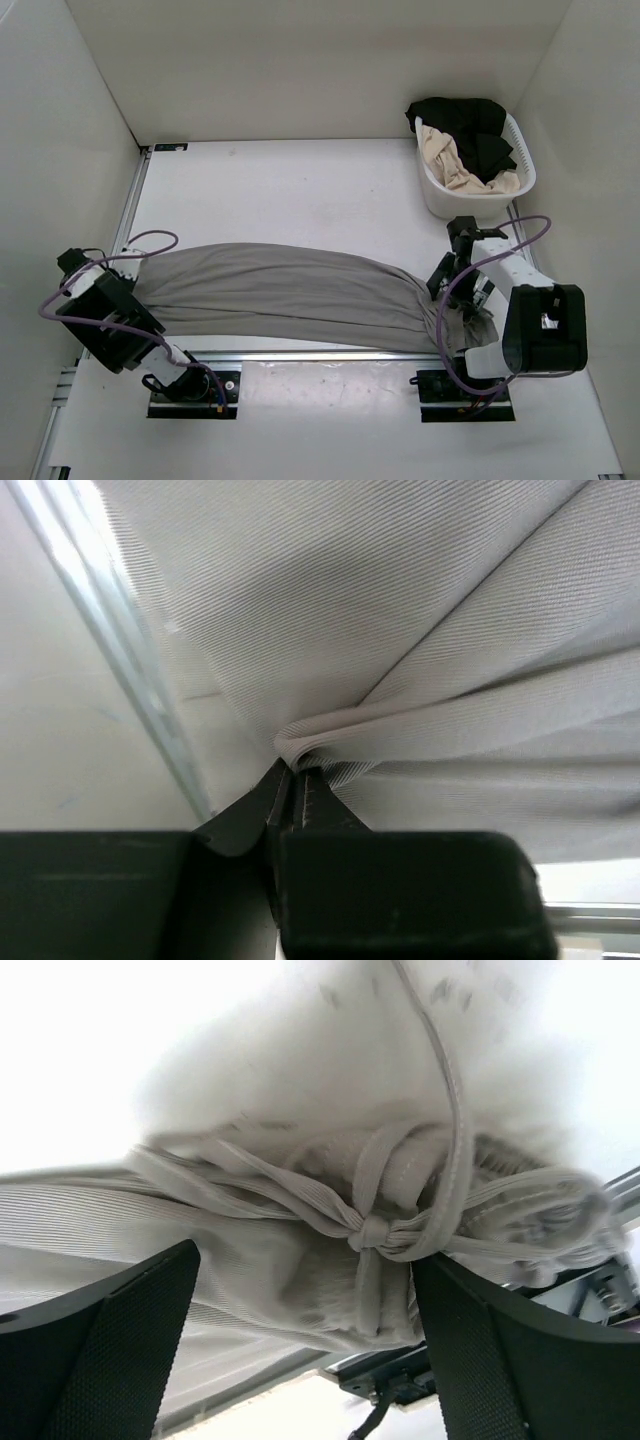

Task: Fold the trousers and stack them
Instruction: Fold the trousers

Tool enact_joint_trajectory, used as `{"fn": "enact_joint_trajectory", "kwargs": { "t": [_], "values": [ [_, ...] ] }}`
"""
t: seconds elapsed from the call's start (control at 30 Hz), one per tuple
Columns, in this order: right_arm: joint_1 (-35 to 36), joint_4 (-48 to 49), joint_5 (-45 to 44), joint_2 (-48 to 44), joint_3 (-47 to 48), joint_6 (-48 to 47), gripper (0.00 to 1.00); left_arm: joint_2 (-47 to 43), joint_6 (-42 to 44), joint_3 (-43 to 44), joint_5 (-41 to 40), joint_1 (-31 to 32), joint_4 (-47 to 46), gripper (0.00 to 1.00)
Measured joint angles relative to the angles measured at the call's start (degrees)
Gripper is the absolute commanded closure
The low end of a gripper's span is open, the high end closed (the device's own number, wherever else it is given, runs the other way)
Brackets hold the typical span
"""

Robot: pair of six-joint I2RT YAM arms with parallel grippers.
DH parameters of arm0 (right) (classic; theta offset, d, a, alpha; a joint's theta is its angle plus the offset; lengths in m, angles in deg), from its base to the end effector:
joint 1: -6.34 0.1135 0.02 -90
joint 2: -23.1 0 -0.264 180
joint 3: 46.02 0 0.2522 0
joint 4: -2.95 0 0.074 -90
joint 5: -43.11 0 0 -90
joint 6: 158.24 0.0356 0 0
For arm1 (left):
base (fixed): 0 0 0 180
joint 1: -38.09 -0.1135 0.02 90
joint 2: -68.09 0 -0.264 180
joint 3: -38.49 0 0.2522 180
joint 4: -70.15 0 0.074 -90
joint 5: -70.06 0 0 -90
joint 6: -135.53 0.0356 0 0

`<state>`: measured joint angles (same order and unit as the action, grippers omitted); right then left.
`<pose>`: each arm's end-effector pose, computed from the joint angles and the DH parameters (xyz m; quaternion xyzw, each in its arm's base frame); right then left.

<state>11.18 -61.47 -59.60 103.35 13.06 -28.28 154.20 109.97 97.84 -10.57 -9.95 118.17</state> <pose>0.2187 0.0107 0.1742 0.3037 0.9456 -0.0877 0.0775 0.1754 0.1864 0.1580 0.1516 0.9762 0.0647 0.1407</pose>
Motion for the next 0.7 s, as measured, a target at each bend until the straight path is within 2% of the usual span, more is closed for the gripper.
{"fn": "enact_joint_trajectory", "kwargs": {
  "t": [0.13,0.23,0.33,0.37,0.4,0.47,0.5,0.57,0.6,0.7],
  "values": [
    [-0.5,-1.4,-2.2,0.6,4.4,-1.2,0.05,-3.3,1.9,0.9,-0.2,-0.5,0.7,0.86],
    [-0.7,-1.5,-1.8,3.1,3.9,-1.7,0.03,-4.4,2.9,2.2,-0.2,-0.6,1.2,0.86],
    [-0.7,-0.8,0.7,6.6,1.0,-2.0,0.12,-4.3,3.4,2.3,-0.5,-0.6,1.8,0.86],
    [-0.9,-1.3,2.0,7.3,1.1,-2.2,0.19,-4.2,3.5,2.3,-0.6,-0.6,2.1,0.86],
    [-1.0,-1.1,2.7,7.6,1.2,-2.4,0.39,-4.0,3.7,2.3,-0.7,-0.6,2.2,0.86],
    [-1.1,-0.4,4.6,9.0,1.6,-2.4,0.58,-4.0,4.0,1.8,-0.9,-0.6,2.2,0.86],
    [-1.1,-0.3,5.4,9.8,2.1,-2.3,0.72,-4.0,4.2,1.5,-1.1,-0.6,2.4,0.86],
    [-0.9,-0.7,5.5,11.4,3.4,-2.1,0.85,-3.7,4.6,1.0,-1.3,-0.6,2.6,0.86],
    [-1.0,-1.4,5.2,12.5,4.3,-1.9,0.94,-3.1,4.8,0.9,-1.3,-0.6,2.7,0.86],
    [-2.2,-3.9,3.5,16.8,8.5,-1.5,1.0,0.4,4.4,1.4,-1.1,-0.6,2.9,0.86]
  ]
}}
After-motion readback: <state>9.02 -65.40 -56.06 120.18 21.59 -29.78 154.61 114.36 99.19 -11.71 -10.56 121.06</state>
